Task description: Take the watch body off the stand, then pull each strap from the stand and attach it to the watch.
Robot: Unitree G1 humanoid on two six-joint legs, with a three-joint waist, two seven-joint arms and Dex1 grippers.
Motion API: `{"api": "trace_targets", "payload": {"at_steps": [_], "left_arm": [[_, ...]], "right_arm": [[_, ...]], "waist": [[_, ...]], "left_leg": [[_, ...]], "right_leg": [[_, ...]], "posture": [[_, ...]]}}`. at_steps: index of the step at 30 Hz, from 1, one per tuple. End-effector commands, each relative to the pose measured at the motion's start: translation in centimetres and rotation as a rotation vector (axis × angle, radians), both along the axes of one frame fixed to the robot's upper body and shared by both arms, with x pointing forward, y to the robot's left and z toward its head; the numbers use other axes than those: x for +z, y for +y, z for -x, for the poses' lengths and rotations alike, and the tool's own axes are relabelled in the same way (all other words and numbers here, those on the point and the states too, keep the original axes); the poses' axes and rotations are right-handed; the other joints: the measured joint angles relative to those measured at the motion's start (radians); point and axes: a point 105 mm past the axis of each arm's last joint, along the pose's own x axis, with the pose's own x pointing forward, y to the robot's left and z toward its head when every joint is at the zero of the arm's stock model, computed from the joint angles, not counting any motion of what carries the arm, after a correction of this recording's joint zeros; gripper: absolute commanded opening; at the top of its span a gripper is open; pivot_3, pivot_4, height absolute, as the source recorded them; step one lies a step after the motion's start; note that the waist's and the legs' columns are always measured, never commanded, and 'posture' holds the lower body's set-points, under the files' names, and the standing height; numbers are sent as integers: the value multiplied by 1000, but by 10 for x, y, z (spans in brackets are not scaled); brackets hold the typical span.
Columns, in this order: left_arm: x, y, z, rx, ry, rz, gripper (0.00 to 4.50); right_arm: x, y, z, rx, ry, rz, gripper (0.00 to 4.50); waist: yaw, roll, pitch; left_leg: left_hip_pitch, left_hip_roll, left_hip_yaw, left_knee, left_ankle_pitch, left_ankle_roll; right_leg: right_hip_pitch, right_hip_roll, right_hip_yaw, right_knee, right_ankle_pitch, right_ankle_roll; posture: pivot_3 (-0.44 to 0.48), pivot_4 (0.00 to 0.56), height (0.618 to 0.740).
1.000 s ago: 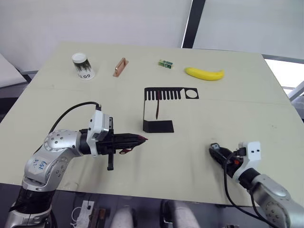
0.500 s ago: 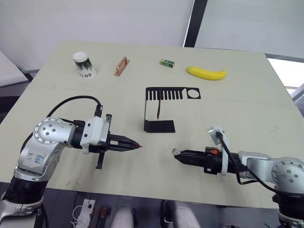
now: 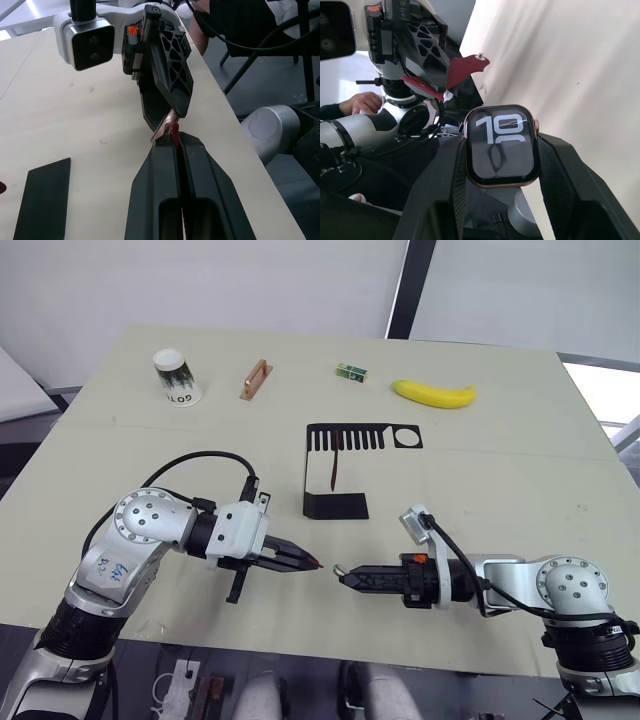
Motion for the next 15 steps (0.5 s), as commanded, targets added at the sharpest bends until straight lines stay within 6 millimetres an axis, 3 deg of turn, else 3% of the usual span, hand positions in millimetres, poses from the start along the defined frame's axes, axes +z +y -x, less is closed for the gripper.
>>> {"api": "trace_targets", "payload": {"at_steps": [1,15], "left_arm": [[2,-5,2,-21,-42,-10,0],[-7,-11,1,-37,-49,-26,0]], "right_arm": [[8,1,2,13,-13,-21,1533],[5,4,4,11,-11,-10,1533]], "waist": [[0,0,0],[0,0,0]], "left_leg": [[0,0,0,0,0,0],[0,0,0,0,0,0]], "right_leg": [[0,0,0,0,0,0],[0,0,0,0,0,0]], "posture": [[0,150,740],[0,150,740]]}}
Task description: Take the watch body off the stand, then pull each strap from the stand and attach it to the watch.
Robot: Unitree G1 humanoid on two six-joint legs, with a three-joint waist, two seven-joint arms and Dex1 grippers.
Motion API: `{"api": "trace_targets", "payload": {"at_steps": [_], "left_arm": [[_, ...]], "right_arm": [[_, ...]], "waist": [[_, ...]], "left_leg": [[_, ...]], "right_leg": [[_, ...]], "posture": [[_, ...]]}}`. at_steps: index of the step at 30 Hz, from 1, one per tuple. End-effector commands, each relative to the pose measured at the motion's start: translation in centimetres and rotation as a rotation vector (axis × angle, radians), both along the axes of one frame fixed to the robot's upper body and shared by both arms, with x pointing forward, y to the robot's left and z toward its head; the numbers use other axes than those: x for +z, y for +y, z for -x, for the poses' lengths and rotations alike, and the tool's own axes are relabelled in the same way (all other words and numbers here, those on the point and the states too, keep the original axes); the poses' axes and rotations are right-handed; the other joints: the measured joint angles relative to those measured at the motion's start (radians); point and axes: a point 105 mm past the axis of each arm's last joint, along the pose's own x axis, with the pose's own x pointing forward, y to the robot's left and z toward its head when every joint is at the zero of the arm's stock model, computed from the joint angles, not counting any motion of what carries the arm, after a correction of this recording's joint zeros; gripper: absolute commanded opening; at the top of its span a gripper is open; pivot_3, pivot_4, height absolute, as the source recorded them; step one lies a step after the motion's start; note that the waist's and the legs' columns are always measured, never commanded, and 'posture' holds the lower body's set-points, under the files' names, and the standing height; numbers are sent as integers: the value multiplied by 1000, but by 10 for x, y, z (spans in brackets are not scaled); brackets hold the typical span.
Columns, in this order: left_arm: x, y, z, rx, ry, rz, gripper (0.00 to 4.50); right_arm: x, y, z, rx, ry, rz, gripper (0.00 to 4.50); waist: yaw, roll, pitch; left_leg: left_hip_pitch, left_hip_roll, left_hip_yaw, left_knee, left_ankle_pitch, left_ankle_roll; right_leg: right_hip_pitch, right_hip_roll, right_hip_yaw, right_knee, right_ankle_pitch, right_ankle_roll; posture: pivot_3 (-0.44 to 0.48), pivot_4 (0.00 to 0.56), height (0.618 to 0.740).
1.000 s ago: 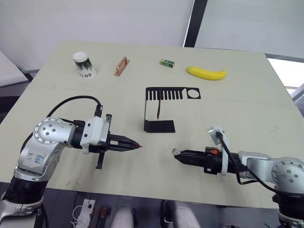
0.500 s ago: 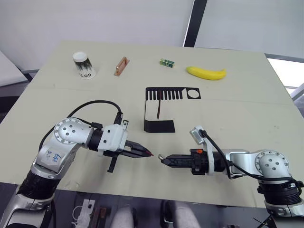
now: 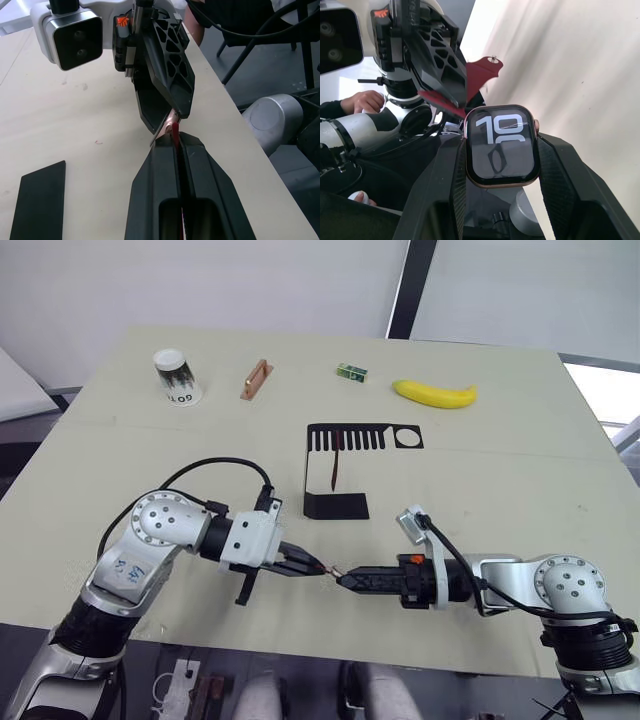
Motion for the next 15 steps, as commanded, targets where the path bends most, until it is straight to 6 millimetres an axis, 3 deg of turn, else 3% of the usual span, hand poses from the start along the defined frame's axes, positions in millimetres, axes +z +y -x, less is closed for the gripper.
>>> {"api": "trace_targets", "payload": {"at_steps": [1,15], "left_arm": [[5,0,0,-6,-36,5,0],[-1,-1,-4,4,-41,-3,0]], "right_arm": [[5,2,5,17,-16,-13,1533],[4,4,6,17,-18,-9,1533]], "waist": [[0,0,0],[0,0,0]], "left_leg": [[0,0,0,0,0,0],[0,0,0,0,0,0]], "right_leg": [[0,0,0,0,0,0],[0,0,0,0,0,0]], "posture": [[0,150,740],[0,150,740]]}}
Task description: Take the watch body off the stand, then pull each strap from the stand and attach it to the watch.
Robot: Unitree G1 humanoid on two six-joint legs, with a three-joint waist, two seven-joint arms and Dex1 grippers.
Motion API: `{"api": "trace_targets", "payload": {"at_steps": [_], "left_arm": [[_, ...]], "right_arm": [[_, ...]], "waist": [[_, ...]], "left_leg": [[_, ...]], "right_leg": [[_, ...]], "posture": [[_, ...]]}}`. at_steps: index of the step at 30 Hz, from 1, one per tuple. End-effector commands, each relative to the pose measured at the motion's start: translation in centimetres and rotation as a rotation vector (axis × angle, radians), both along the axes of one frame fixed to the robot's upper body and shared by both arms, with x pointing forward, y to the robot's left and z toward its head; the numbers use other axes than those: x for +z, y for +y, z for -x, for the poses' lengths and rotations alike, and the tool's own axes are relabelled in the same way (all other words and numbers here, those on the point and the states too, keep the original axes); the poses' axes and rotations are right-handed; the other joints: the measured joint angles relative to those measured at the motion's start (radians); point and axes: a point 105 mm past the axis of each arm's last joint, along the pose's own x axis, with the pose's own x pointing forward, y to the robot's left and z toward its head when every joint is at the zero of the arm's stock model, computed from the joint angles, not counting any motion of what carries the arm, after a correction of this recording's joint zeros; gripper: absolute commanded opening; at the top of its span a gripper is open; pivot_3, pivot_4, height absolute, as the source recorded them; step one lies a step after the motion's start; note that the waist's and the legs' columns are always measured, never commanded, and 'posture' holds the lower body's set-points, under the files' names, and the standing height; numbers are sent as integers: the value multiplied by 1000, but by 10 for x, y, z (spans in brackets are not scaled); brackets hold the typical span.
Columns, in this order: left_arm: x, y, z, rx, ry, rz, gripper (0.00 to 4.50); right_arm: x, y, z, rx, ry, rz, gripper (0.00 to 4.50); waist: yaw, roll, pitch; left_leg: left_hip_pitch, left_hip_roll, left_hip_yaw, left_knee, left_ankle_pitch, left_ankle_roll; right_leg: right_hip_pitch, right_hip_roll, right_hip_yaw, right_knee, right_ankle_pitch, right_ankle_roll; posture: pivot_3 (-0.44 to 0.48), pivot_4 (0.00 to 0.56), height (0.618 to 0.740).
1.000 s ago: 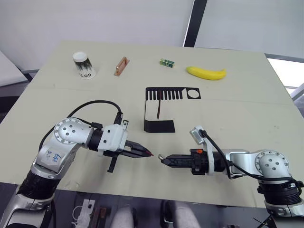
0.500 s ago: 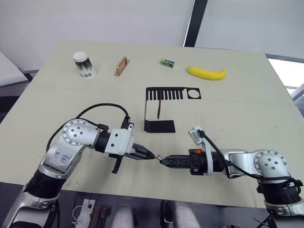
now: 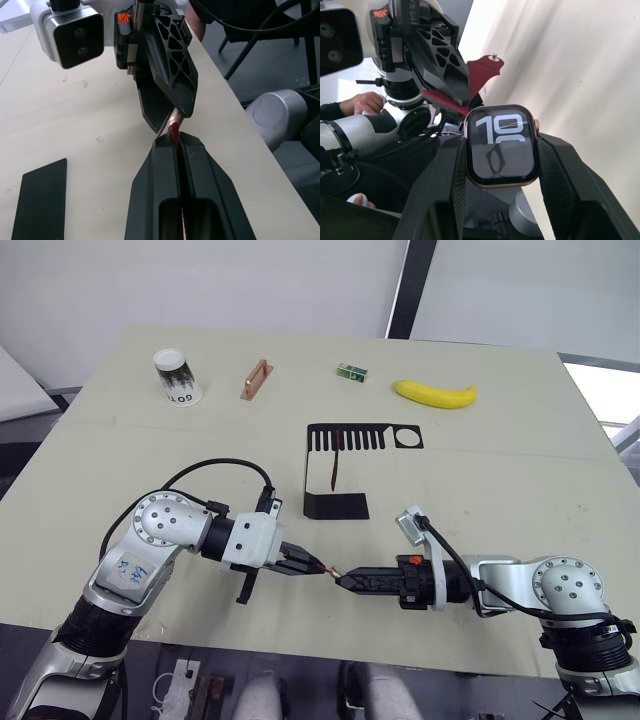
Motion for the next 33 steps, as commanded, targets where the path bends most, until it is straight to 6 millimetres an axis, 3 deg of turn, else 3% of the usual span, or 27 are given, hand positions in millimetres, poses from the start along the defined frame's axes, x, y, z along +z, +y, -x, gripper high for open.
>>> {"api": "trace_targets", "payload": {"at_steps": [1,33], "left_arm": [[3,-4,0,-11,-23,17,0],[-4,-10,8,-43,-29,8,0]], "right_arm": [[6,3,5,19,-25,-12,1533],[3,7,6,15,-13,-9,1533]], "waist": [[0,0,0],[0,0,0]], "left_leg": [[0,0,0,0,0,0],[0,0,0,0,0,0]], "right_leg": [[0,0,0,0,0,0],[0,0,0,0,0,0]], "posture": [[0,150,740],[0,150,740]]}}
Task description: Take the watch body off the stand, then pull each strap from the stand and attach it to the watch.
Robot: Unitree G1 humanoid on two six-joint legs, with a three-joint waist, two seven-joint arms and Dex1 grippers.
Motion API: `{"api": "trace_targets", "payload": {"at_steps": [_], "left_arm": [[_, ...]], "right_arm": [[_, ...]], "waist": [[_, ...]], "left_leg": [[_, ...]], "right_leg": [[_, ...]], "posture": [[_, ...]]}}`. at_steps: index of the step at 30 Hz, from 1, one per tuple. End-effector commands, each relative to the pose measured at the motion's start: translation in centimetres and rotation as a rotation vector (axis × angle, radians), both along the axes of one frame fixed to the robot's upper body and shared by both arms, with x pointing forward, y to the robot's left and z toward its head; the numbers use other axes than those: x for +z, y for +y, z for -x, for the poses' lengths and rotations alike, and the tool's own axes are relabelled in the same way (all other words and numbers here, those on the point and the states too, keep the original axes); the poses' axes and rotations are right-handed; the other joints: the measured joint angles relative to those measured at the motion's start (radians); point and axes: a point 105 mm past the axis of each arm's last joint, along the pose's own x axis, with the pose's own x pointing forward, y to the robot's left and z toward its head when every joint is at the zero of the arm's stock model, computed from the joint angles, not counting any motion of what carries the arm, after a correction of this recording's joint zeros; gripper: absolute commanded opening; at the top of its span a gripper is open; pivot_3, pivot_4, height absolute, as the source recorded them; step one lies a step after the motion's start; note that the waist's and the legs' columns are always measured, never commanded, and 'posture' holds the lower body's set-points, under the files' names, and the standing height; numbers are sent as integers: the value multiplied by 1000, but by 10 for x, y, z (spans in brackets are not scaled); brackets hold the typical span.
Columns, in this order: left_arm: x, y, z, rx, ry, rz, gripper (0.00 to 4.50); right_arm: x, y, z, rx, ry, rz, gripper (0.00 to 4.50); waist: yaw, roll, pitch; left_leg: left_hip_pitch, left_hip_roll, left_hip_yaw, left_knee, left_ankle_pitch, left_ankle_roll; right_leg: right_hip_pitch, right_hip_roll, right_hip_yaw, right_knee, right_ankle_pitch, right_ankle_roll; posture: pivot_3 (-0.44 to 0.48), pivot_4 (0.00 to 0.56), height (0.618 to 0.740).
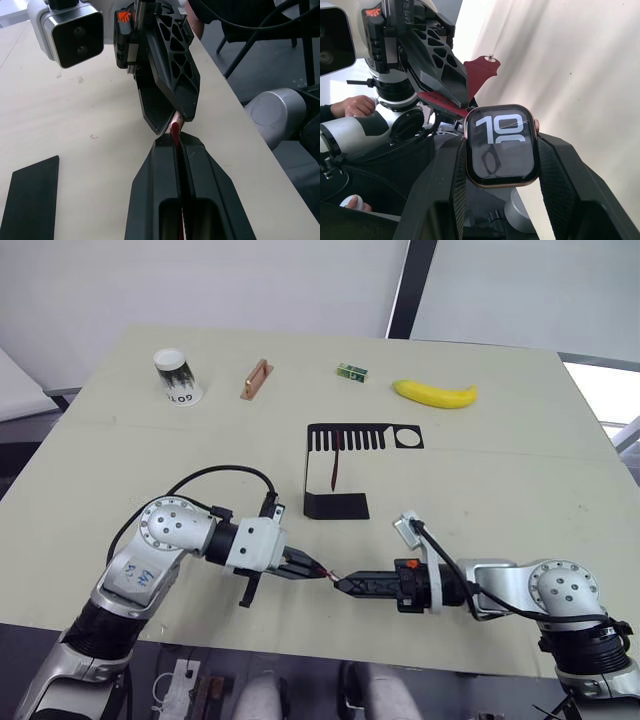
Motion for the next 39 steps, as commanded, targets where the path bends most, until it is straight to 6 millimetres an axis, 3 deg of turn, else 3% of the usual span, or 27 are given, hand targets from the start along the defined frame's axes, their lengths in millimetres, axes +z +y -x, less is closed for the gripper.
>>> {"api": "trace_targets", "payload": {"at_steps": [1,39], "left_arm": [[4,-7,6,-36,-46,5,0],[-1,-24,-3,-78,-226,-168,0]], "right_arm": [[11,5,5,31,-28,-40,1533],[14,14,10,74,-13,-47,1533]], "waist": [[0,0,0],[0,0,0]], "left_leg": [[0,0,0,0,0,0],[0,0,0,0,0,0]], "right_leg": [[0,0,0,0,0,0],[0,0,0,0,0,0]], "posture": [[0,150,740],[0,150,740]]}}
